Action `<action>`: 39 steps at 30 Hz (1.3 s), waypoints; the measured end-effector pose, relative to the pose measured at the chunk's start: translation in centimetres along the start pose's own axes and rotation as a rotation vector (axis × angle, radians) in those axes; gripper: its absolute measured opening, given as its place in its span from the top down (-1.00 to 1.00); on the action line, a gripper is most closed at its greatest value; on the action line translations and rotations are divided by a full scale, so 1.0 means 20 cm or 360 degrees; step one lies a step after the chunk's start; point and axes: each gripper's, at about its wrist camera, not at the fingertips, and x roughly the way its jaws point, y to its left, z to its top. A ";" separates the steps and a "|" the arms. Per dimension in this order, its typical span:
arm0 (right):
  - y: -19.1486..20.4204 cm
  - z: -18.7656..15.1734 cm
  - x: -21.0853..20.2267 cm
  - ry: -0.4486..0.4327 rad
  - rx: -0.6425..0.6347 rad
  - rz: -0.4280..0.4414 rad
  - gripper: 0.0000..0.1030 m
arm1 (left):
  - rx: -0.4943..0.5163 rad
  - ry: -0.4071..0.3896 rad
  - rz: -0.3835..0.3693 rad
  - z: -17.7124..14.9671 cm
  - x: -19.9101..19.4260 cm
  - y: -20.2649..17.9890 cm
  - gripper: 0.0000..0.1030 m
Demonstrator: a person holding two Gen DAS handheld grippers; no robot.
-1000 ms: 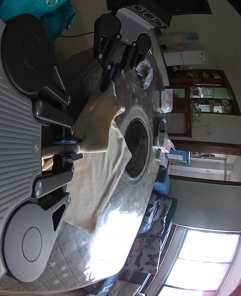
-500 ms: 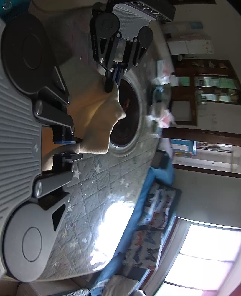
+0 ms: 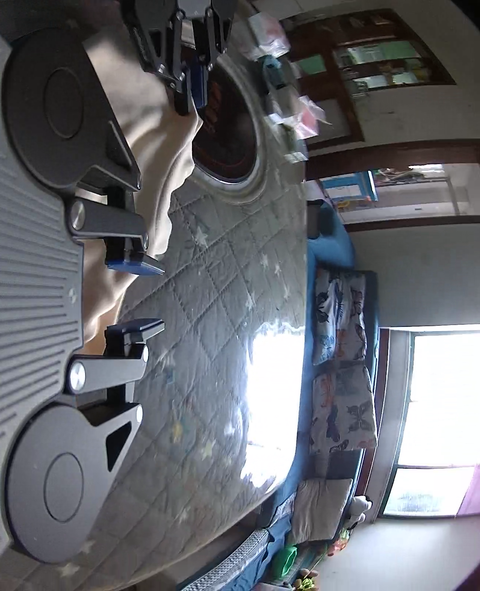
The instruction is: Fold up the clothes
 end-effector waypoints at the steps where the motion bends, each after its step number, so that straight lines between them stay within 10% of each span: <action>1: -0.01 -0.01 -0.02 0.0015 0.0003 0.0021 0.51 | -0.0006 -0.0013 -0.0014 0.01 -0.02 -0.01 0.66; 15: 0.00 -0.03 0.09 0.0116 -0.0036 -0.0042 0.57 | 0.0037 0.0014 -0.0214 0.04 -0.03 -0.10 0.66; 20: 0.11 0.04 0.13 0.0111 -0.0066 0.0169 0.57 | -0.0078 0.0061 -0.0245 0.07 0.06 -0.04 0.66; 27: 0.20 0.06 0.32 0.0145 -0.0062 0.0148 0.57 | -0.0101 0.0101 -0.0185 0.08 0.14 -0.01 0.33; 39: 0.48 -0.03 0.16 0.0100 -0.0399 0.0322 0.55 | -0.0194 0.0038 -0.0114 -0.01 -0.04 0.06 0.33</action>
